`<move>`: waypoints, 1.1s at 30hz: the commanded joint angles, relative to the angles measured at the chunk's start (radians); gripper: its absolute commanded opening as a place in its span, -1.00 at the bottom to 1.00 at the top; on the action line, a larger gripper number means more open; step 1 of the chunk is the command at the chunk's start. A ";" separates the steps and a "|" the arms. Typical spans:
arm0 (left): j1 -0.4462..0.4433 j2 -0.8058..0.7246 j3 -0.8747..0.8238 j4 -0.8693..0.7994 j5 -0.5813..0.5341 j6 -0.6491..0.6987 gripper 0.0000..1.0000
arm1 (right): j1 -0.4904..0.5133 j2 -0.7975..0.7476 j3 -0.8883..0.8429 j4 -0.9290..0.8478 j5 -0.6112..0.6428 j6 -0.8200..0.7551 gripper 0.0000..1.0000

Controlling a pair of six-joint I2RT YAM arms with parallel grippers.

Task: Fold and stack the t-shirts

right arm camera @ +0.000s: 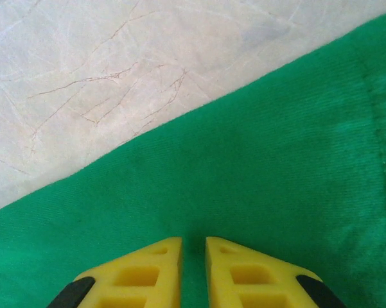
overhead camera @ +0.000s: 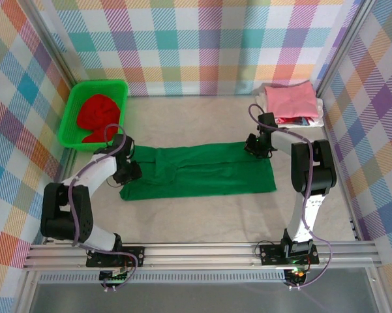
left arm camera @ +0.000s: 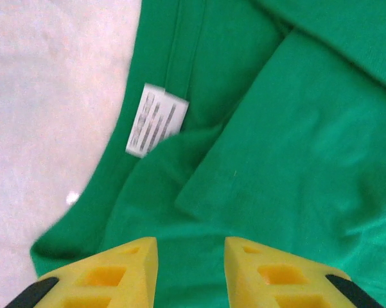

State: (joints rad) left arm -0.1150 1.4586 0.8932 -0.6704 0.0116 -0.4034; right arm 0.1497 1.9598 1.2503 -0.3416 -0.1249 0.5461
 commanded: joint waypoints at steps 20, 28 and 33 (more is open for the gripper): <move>-0.011 0.077 -0.012 0.130 0.033 -0.043 -0.38 | -0.004 -0.018 -0.025 0.006 -0.022 -0.005 -0.63; -0.011 0.104 0.030 0.123 -0.028 -0.014 -0.38 | -0.004 -0.016 -0.020 0.004 -0.027 -0.008 -0.63; -0.010 0.107 0.060 0.118 -0.032 -0.003 -0.35 | -0.004 -0.016 -0.023 0.004 -0.024 -0.009 -0.63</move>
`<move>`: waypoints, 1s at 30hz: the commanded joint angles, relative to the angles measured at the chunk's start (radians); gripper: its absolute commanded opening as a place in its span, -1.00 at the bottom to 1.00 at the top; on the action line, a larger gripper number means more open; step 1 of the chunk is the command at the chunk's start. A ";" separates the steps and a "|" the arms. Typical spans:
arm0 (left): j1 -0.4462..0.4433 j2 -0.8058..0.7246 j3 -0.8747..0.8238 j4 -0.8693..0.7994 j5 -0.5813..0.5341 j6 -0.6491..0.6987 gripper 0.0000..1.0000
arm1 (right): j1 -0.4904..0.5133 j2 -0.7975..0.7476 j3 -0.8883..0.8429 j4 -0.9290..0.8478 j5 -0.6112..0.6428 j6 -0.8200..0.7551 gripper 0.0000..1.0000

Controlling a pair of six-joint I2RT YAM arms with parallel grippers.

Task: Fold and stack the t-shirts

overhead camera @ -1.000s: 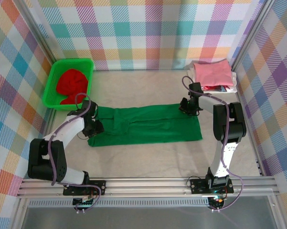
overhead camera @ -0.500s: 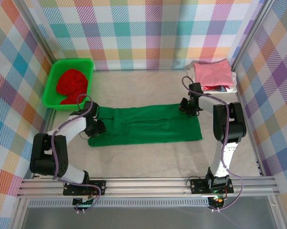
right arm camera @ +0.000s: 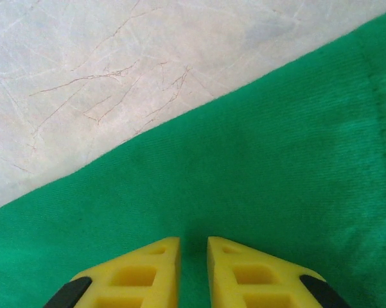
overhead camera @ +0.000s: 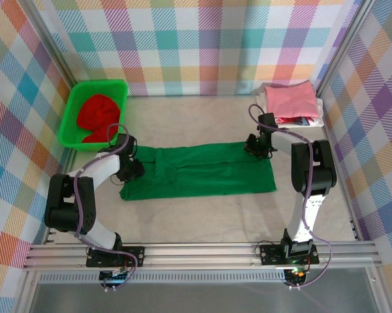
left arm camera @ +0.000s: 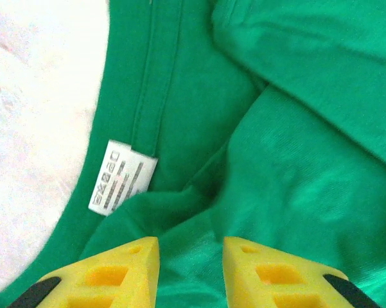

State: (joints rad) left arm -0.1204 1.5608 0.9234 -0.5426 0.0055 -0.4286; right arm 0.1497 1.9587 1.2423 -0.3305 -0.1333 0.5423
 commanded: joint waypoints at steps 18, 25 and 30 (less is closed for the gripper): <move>0.001 0.012 -0.034 0.018 -0.029 -0.002 -0.25 | -0.004 -0.012 0.000 -0.019 -0.019 -0.021 -0.61; 0.001 0.036 -0.021 0.037 -0.021 0.005 -0.62 | -0.004 -0.014 -0.003 -0.019 -0.022 -0.022 -0.60; 0.001 0.005 -0.004 0.011 -0.031 0.011 -0.77 | -0.004 -0.015 -0.003 -0.022 -0.019 -0.023 -0.60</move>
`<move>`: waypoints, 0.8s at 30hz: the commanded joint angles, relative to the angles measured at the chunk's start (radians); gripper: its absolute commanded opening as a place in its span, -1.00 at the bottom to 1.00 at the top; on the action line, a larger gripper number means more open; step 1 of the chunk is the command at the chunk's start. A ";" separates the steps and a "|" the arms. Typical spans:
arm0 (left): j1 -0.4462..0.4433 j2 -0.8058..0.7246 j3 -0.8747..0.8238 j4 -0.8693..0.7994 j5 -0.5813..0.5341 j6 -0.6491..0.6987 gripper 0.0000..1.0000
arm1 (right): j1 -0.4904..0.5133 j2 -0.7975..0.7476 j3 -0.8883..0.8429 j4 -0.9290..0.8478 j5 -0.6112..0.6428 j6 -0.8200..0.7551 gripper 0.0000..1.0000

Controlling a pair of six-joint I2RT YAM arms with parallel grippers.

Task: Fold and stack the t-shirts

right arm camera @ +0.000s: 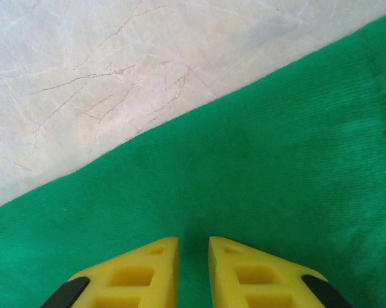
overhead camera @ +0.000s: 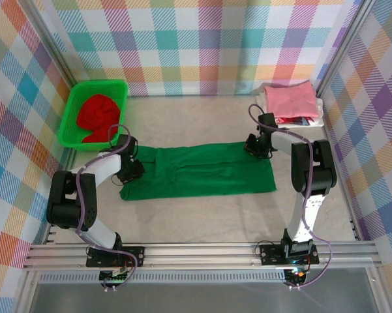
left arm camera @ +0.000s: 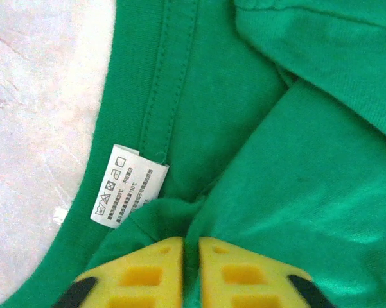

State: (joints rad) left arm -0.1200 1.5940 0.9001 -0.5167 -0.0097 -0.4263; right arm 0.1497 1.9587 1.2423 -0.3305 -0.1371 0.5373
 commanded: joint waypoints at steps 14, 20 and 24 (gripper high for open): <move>0.000 -0.168 0.025 -0.123 0.007 -0.012 -1.00 | -0.004 -0.006 0.008 -0.027 -0.012 -0.018 -0.58; -0.001 -0.239 -0.002 -0.189 0.060 -0.062 -1.00 | -0.004 -0.004 0.008 -0.028 -0.009 -0.022 -0.58; -0.006 -0.296 -0.047 -0.200 0.123 -0.122 -1.00 | -0.006 -0.002 0.014 -0.031 -0.006 -0.022 -0.58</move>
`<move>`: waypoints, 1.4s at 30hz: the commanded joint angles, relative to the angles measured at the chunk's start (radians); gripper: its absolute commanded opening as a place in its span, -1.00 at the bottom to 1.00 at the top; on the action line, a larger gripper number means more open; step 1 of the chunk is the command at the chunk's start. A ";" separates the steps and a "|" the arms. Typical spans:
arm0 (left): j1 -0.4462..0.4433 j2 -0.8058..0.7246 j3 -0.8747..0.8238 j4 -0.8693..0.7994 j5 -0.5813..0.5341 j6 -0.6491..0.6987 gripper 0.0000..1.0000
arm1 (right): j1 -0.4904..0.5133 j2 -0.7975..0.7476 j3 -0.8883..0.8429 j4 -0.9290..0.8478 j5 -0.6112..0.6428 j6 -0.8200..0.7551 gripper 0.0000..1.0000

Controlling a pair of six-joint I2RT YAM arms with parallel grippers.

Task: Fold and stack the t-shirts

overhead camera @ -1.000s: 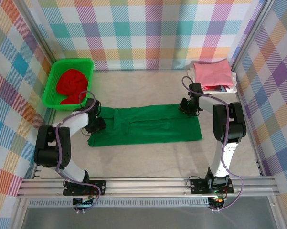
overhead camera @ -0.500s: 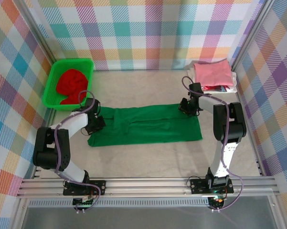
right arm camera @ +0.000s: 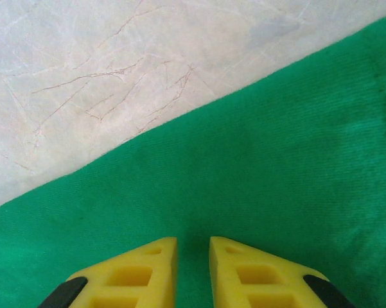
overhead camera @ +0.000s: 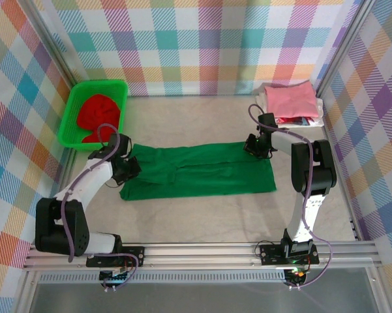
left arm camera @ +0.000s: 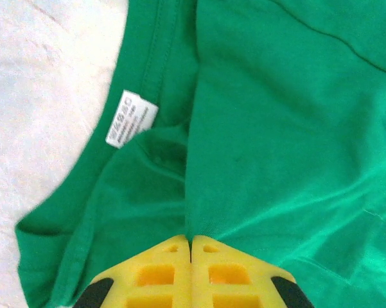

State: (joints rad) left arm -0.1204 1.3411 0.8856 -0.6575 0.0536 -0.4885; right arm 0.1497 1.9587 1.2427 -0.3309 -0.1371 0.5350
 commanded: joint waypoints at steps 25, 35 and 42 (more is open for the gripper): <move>-0.067 -0.075 0.080 -0.051 -0.107 -0.064 -0.13 | -0.004 -0.075 0.044 -0.101 -0.005 -0.056 -0.45; -0.049 0.307 0.234 0.157 -0.073 -0.011 -0.27 | 0.033 -0.064 0.127 -0.240 0.072 -0.135 -0.41; -0.040 0.473 0.248 0.232 -0.090 -0.040 -0.31 | 0.044 0.046 0.200 -0.286 0.133 -0.169 -0.42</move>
State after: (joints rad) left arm -0.1741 1.7840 1.1118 -0.4774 -0.0166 -0.5228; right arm 0.1848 1.9541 1.4090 -0.5503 -0.0532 0.4026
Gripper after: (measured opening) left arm 0.346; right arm 0.292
